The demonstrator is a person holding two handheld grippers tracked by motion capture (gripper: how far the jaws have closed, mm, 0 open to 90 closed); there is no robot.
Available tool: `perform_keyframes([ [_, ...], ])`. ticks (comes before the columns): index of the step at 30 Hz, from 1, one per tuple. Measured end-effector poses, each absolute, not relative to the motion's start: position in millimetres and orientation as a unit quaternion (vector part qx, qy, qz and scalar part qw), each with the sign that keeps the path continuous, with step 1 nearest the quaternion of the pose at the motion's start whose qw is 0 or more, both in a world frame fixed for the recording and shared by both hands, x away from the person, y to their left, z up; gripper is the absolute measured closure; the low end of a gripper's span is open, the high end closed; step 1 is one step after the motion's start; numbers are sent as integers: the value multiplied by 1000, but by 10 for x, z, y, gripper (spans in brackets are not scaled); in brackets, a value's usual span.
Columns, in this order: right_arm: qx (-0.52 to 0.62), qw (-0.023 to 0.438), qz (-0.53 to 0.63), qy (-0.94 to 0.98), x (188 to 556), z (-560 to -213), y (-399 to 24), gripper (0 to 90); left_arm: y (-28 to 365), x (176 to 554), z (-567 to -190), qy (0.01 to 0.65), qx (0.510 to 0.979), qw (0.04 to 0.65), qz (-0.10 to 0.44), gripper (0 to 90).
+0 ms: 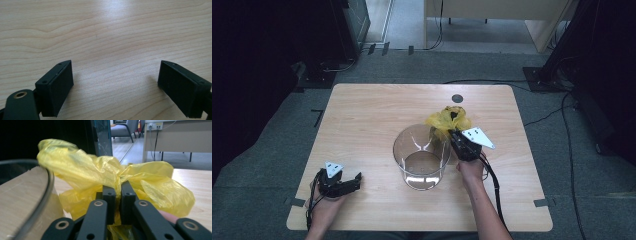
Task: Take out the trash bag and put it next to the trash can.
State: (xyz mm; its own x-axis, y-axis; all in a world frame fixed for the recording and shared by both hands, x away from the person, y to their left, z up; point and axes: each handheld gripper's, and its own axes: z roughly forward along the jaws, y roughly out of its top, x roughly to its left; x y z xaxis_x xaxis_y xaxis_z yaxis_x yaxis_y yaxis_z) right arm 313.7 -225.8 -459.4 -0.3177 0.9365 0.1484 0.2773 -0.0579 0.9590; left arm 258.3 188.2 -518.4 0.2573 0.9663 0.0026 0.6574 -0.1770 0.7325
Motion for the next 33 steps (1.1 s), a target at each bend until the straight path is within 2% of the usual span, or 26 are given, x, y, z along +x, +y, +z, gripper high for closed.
perform_keyframes([
  [8, 488, 282, 543, 622, 3050, -4621, -2415, 619, 1882, 2583, -5184, 558, 727, 316, 244, 123],
  [13, 491, 283, 535, 627, 2986, -4602, -2467, 452, 1882, 2583, -5184, 558, 727, 316, 244, 123],
  [18, 497, 283, 526, 630, 2918, -4611, -2522, 342, 1882, 2583, -5184, 558, 727, 316, 244, 123],
  [33, 515, 269, 509, 635, 2713, -4650, -2828, 188, 1882, 2582, -5184, 558, 727, 316, 244, 123],
])
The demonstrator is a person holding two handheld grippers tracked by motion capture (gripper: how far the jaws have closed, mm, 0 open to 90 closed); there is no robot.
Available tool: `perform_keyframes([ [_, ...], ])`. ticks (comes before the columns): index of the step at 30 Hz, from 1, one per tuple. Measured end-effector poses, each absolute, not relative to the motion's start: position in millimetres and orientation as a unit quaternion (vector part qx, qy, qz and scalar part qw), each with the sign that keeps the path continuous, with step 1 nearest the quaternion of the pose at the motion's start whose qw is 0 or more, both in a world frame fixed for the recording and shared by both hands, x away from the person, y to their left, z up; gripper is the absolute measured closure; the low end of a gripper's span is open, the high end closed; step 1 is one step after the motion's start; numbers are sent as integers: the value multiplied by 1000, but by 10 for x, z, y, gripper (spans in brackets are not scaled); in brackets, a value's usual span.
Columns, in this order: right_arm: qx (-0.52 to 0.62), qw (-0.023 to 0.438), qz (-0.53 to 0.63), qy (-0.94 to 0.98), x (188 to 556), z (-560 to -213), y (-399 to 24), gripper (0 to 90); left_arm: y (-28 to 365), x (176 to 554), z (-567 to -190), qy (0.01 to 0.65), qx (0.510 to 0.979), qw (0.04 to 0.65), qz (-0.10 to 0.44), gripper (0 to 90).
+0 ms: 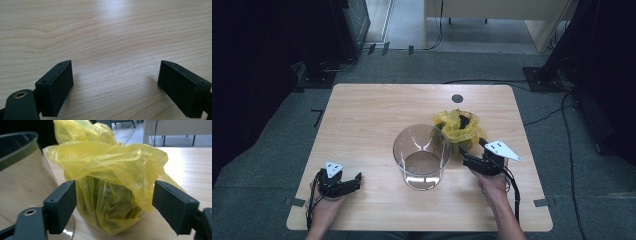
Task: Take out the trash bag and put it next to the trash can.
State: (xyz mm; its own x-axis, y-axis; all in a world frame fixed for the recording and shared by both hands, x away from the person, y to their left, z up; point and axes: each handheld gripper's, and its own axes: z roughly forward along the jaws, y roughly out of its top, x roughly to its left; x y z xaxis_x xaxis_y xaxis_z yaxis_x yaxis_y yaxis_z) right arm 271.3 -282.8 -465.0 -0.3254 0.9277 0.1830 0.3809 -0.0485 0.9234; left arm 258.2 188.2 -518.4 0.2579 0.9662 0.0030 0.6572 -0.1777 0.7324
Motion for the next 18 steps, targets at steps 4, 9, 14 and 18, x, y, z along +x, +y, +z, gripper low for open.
perform_keyframes([
  [4, 509, 259, 501, 650, 2652, -4655, -2899, 154, 1882, 2583, -5184, 558, 728, 316, 244, 123],
  [9, 509, 259, 512, 642, 2550, -4687, -2991, 134, 1882, 2582, -5184, 558, 728, 316, 244, 123],
  [14, 516, 268, 508, 635, 2465, -4714, -3123, 102, 1882, 2582, -5184, 558, 728, 316, 245, 123],
  [18, 521, 268, 501, 637, 2417, -4733, -3216, 68, 1882, 2582, -5184, 558, 728, 316, 245, 123],
])
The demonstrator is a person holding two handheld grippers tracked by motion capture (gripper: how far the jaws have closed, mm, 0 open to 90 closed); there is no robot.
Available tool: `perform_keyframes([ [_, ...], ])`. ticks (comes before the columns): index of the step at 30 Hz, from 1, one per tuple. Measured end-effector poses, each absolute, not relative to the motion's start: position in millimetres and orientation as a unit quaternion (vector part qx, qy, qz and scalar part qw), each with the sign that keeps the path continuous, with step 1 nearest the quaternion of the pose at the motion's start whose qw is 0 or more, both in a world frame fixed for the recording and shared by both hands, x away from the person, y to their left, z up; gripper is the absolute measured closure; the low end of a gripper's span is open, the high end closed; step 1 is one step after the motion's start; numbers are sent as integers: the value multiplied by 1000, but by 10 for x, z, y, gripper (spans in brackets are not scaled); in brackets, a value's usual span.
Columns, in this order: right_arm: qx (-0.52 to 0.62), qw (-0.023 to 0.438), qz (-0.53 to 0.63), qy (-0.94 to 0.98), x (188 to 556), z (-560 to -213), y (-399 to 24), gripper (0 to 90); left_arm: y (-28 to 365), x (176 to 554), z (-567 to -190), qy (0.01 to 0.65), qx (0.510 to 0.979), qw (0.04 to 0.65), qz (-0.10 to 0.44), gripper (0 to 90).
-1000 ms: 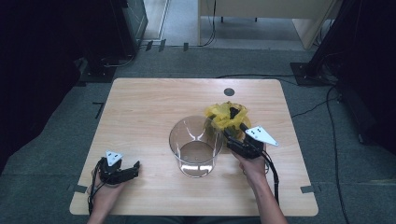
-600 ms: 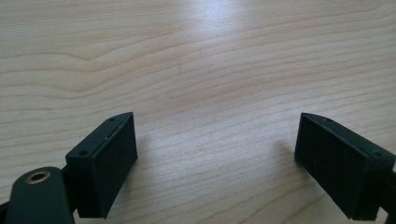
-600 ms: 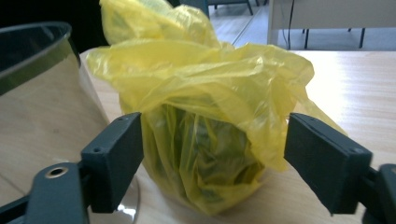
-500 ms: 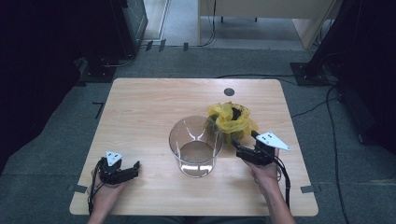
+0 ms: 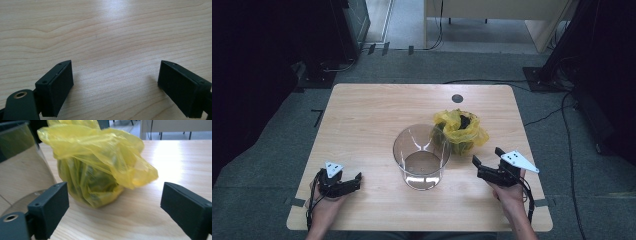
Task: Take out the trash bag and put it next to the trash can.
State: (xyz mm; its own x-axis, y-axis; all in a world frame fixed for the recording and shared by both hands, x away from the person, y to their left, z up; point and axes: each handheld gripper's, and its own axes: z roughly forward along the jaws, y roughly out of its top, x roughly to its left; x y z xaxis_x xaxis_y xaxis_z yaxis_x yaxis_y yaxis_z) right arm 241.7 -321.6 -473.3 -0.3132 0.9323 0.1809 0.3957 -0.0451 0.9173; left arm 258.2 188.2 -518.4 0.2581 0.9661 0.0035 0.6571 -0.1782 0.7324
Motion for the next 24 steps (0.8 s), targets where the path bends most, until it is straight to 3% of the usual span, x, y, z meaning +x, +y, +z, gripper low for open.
perform_keyframes([
  [24, 560, 261, 449, 645, 2140, -4986, -3691, 0, 1879, 2577, -5183, 559, 726, 315, 245, 123],
])
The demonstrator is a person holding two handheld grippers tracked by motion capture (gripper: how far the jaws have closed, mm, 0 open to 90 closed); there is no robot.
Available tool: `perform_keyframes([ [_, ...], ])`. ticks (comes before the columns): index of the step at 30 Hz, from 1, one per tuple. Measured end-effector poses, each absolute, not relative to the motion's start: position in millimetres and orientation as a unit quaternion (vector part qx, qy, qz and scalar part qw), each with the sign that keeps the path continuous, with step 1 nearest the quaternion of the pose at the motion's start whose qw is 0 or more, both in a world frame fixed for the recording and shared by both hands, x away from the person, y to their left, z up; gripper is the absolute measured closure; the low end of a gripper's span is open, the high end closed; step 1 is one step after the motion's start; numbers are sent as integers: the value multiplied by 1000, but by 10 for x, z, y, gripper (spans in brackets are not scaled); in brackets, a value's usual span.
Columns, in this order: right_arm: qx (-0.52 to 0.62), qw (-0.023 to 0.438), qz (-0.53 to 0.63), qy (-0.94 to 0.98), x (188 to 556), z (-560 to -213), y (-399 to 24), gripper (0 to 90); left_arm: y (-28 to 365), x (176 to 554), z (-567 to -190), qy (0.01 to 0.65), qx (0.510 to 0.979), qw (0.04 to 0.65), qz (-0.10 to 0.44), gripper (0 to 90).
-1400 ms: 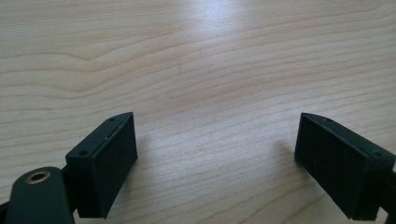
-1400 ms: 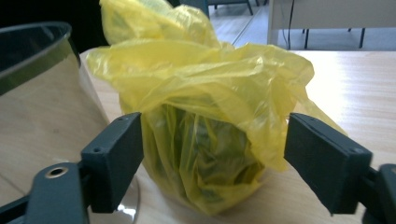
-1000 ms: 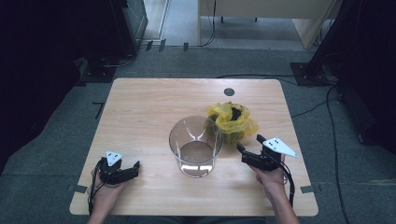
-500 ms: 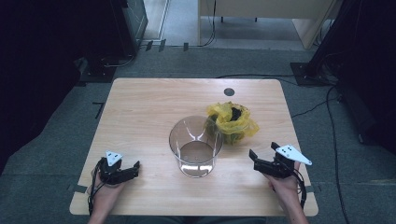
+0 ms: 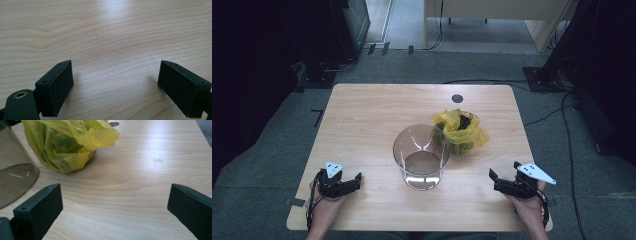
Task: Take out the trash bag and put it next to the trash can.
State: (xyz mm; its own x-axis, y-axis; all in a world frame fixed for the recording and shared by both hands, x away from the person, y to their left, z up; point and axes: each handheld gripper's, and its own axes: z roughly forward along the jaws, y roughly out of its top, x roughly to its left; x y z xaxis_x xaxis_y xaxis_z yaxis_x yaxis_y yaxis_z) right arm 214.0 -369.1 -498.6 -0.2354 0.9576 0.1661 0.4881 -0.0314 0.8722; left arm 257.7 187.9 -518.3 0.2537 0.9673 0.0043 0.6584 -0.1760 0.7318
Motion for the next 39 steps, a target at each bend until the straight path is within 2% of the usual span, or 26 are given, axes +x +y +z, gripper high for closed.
perform_keyframes([
  [20, 593, 264, 409, 641, 1935, -5143, -4009, 0, 1878, 2575, -5183, 560, 726, 315, 246, 123],
  [39, 622, 231, 367, 652, 1871, -5226, -4130, 0, 1898, 2554, -5183, 560, 726, 315, 246, 122],
])
